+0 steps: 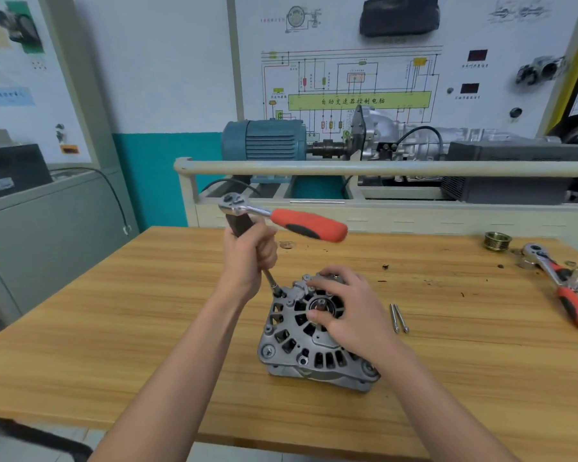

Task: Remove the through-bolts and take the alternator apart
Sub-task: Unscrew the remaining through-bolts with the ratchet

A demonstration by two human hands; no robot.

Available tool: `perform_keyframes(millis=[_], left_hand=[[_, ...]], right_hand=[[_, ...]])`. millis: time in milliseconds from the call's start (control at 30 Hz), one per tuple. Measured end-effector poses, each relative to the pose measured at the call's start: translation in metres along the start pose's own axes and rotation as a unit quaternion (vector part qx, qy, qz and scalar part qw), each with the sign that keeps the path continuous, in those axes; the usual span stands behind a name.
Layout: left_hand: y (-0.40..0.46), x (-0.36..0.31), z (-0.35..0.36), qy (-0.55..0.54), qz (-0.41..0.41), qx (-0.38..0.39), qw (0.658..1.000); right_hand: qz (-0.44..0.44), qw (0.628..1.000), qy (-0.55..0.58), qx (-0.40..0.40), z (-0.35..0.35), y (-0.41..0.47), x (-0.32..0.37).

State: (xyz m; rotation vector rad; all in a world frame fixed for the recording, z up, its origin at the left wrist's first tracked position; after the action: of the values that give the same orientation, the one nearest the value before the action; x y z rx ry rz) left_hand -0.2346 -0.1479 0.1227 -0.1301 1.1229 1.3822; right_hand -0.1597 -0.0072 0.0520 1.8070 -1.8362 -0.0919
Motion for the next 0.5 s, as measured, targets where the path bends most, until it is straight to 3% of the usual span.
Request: perform_keyframes(millis=[133, 300, 500], left_hand=[[-0.002, 0.008, 0.004, 0.017, -0.022, 0.038, 0.999], [0.013, 0.01, -0.009, 0.025, -0.009, -0.083, 0.996], [0.009, 0.015, -0.002, 0.095, -0.005, -0.124, 0.988]], right_hand=[[0.021, 1.0, 0.015, -0.002, -0.001, 0.003, -0.001], [0.005, 1.0, -0.011, -0.003, 0.0, 0.009, -0.002], [-0.006, 1.0, 0.008, 0.009, 0.002, 0.019, -0.012]])
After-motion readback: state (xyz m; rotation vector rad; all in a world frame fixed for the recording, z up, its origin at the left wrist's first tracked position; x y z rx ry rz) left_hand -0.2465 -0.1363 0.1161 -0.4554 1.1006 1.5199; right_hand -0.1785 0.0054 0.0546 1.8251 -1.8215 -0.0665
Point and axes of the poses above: each hand's wrist, its own y-axis towards the middle knuckle, its own z-axis out of the palm, x = y × z, the point moved 7 cm from there along y, towards the middle knuckle, and after that the axes turned 12 degrees about -y, right-handed, at the moved point
